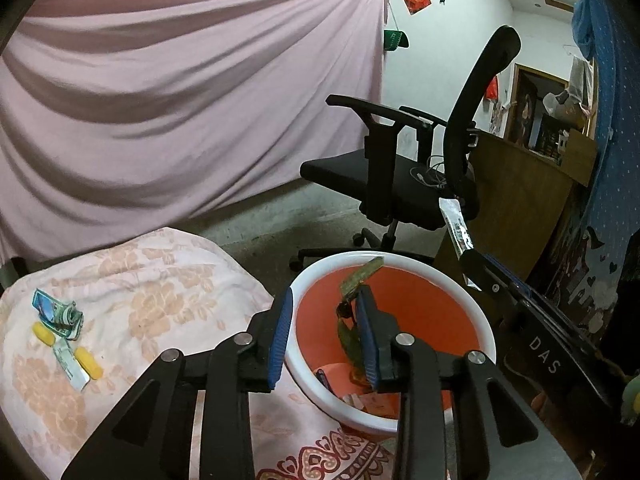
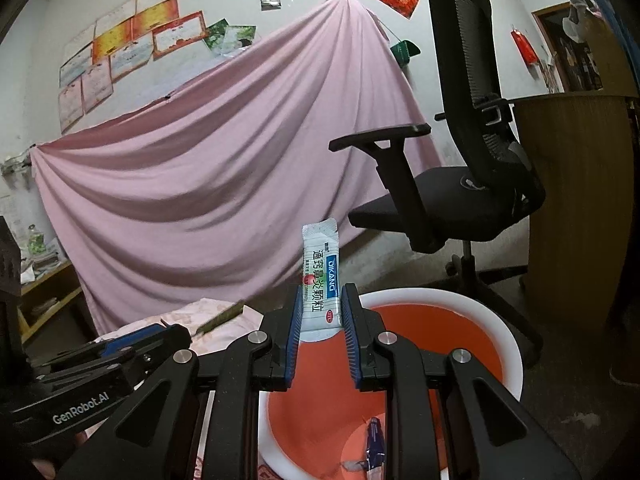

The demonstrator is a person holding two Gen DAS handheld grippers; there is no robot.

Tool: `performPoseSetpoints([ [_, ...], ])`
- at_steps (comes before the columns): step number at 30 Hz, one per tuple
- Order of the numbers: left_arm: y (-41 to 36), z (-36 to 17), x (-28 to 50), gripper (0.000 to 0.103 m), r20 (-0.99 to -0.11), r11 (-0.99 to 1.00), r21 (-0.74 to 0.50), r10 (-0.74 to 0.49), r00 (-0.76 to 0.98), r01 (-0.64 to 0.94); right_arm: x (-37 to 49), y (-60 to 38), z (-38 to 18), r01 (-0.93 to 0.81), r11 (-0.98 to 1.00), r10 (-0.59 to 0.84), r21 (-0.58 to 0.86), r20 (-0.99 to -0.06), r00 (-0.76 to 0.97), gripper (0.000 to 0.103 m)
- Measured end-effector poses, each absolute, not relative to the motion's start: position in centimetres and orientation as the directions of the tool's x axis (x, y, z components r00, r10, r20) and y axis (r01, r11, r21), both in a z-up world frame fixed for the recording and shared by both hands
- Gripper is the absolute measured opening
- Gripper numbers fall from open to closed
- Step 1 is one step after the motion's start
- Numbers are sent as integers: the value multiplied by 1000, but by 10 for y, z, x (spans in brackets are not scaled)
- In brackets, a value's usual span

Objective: Collect trash
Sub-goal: 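Carry both items over the bucket and open both tools to drop them, then move both tools back over the remaining trash on the bed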

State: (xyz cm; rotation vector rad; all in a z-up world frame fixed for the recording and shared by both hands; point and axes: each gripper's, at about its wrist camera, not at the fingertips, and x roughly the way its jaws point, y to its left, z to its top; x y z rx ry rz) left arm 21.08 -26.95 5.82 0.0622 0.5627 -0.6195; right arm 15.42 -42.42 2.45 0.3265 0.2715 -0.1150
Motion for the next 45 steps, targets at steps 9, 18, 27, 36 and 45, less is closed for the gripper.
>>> performPoseSetpoints([
  [9,-263,59,214,32,-513,824,-124,-530,676,552,157,-424,24,161,941,-71,296,-294,953,19],
  [18,-249,64,210,44,-473,845,-137,-515,715,518,155,-423,25,160,943,-77,293,-275,958,31],
  [27,-209,73,202,63,-402,890,-155,-454,795,430,147,-411,35,133,956,-83,261,-191,978,44],
  [36,-154,79,188,100,-310,942,-185,-327,893,280,142,-388,45,70,968,-47,239,-100,994,84],
  [45,-110,79,166,101,-248,970,-139,-231,941,201,129,-354,57,-7,982,2,188,24,1000,103],
])
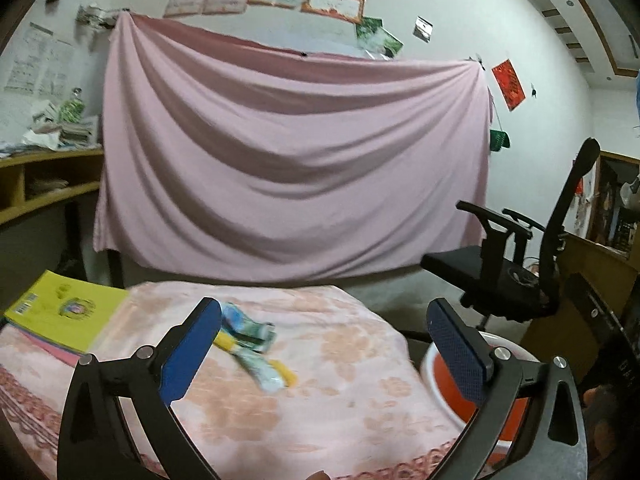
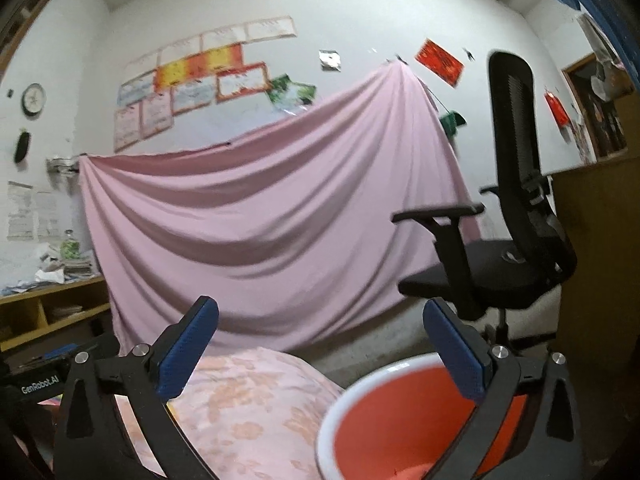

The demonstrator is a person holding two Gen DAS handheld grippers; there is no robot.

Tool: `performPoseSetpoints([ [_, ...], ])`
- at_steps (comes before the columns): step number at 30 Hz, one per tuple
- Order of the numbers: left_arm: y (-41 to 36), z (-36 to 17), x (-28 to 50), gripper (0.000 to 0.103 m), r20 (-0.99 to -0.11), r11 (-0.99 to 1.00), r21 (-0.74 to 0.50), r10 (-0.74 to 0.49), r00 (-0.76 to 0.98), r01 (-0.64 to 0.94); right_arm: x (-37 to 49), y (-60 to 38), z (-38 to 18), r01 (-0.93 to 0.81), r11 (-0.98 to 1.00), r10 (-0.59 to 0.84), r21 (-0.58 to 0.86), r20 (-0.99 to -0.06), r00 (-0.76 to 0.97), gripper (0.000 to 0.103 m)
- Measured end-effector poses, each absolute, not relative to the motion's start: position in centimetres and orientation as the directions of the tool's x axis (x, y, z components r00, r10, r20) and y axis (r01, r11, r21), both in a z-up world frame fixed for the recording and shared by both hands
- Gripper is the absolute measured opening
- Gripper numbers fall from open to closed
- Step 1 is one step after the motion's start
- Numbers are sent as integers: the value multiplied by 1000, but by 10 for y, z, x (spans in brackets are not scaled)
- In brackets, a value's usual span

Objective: Collect trash
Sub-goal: 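Move both tools back over the remaining trash on the bed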

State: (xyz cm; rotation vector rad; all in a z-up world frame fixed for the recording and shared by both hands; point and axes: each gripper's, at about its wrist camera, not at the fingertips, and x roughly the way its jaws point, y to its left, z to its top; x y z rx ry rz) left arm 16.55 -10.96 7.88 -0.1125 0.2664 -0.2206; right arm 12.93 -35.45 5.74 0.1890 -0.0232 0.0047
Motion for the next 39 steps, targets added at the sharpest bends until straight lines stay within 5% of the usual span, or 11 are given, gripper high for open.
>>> performPoseSetpoints([
  [20,-29,66,147,101,-204,994,-77,-89,975,75,137,-266,59,-121,993,120,9,79,990,103],
  [34,-10,42,208,100,-337,994,3,-97,936,105,220,-232,37,-222,975,218,9,-229,949,103],
  [39,-13,27,233,99,-430,991,19,-112,896,133,252,-224,26,-270,963,258,25,-389,884,95],
])
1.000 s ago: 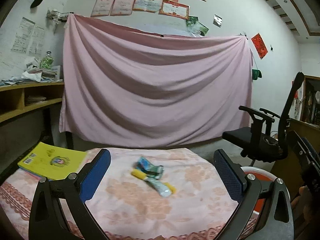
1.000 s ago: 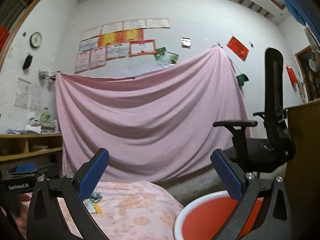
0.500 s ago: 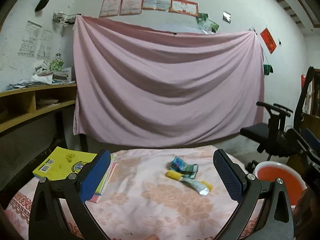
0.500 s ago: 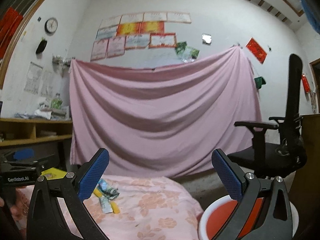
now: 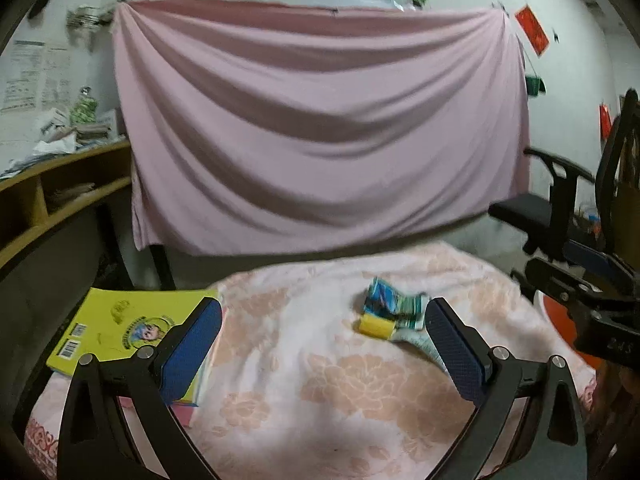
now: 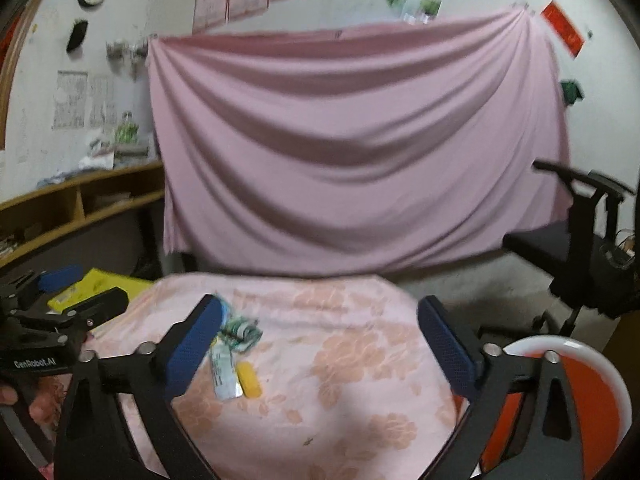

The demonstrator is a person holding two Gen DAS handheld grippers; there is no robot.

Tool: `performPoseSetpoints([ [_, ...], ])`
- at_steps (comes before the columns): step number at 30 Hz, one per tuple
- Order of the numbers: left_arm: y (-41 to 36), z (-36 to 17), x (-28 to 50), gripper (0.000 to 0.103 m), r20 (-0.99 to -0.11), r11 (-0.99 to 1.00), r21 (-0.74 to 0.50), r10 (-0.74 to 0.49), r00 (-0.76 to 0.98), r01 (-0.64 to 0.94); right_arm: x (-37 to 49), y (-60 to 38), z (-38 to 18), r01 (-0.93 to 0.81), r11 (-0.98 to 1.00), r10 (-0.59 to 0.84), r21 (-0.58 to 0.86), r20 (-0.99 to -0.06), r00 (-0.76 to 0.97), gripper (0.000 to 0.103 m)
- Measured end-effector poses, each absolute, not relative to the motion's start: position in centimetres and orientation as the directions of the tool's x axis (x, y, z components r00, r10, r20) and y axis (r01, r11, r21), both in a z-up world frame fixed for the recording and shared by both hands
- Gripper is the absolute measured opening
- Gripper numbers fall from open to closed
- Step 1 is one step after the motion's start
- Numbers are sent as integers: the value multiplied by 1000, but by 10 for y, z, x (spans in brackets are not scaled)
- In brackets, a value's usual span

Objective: Collect trash
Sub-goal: 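Move both tools back over the remaining trash on the bed, then grasp the yellow block with left tool while right tool grasps yellow cylinder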

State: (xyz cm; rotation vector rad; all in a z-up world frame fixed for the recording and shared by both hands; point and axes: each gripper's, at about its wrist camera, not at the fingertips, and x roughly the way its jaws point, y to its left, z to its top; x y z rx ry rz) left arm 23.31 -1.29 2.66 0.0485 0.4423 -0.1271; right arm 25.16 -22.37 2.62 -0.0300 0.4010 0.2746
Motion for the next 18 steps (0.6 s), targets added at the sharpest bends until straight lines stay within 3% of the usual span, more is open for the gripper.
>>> performPoseSetpoints([
  [5,-14,14,256,90,-511,988,-10,-139,848,156,272,-220,13,-303,951,288,57,-515,807,87],
  [10,-21,2,278,65,-594,978,-33,-185,783,205,280,-218,1,-341,935,331,101,-597,731,68],
  [13,-28,-6,288,56,-639,971,-41,-208,741,237,282,-217,-4,-360,924,358,132,-634,686,57],
  [18,-40,-10,296,50,-669,960,-41,-231,706,276,280,-214,-9,-398,902,402,168,-661,633,51],
])
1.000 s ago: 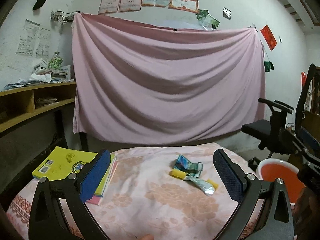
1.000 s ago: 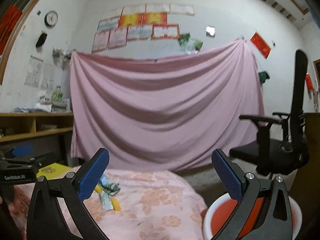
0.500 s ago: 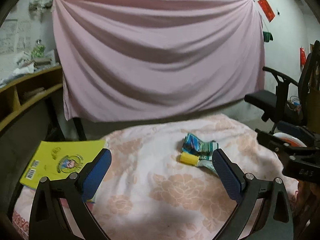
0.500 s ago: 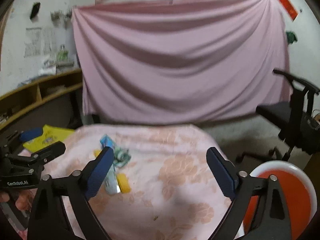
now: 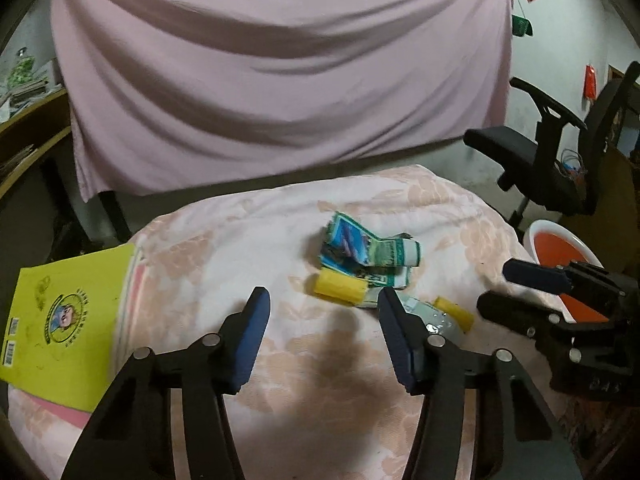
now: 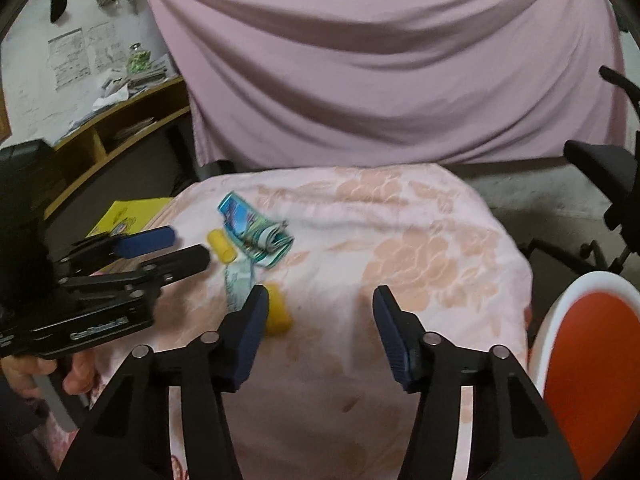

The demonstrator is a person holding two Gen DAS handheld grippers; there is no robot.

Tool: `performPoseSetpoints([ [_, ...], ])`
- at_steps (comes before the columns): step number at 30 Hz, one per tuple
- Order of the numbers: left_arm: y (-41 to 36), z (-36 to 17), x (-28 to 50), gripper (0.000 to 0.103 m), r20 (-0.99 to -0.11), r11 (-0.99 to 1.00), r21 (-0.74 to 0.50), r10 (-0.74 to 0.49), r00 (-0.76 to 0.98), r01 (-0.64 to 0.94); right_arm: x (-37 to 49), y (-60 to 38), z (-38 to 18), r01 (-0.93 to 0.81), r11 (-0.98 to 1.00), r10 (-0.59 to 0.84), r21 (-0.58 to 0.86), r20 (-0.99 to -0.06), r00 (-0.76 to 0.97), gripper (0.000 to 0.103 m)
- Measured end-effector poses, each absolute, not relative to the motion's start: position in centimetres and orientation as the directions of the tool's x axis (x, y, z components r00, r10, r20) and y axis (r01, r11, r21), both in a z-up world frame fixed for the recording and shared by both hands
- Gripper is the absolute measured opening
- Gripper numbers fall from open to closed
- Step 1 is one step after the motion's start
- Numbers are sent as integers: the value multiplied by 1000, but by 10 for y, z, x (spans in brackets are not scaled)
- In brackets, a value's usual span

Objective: Collect trash
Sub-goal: 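Grasp the yellow block with left tool while right tool grasps yellow cylinder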

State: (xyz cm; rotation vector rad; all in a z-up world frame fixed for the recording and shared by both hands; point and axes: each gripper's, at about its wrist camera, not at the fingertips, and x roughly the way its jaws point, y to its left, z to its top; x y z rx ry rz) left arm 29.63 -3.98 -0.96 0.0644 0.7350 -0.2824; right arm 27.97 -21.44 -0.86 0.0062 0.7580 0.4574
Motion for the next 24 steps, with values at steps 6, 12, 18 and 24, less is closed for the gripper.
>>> performPoseSetpoints([
  [6,-47,-10,310,40,-683,958,-42,-235,691,285,285,-209,-14,-412,896,402,164,-694,598,46],
  [12,-45,-17,319,27,-716,958,-67,-242,655,280,293,-205,-18,-414,897,390,156,-719,575,42],
  [18,-44,-15,318,26,-714,958,-71,-244,656,279,296,-201,-19,-440,885,404,156,-727,555,40],
  [24,-39,-15,303,26,-715,964,-97,-240,657,247,298,-195,-21,-452,881,397,140,-737,546,34],
])
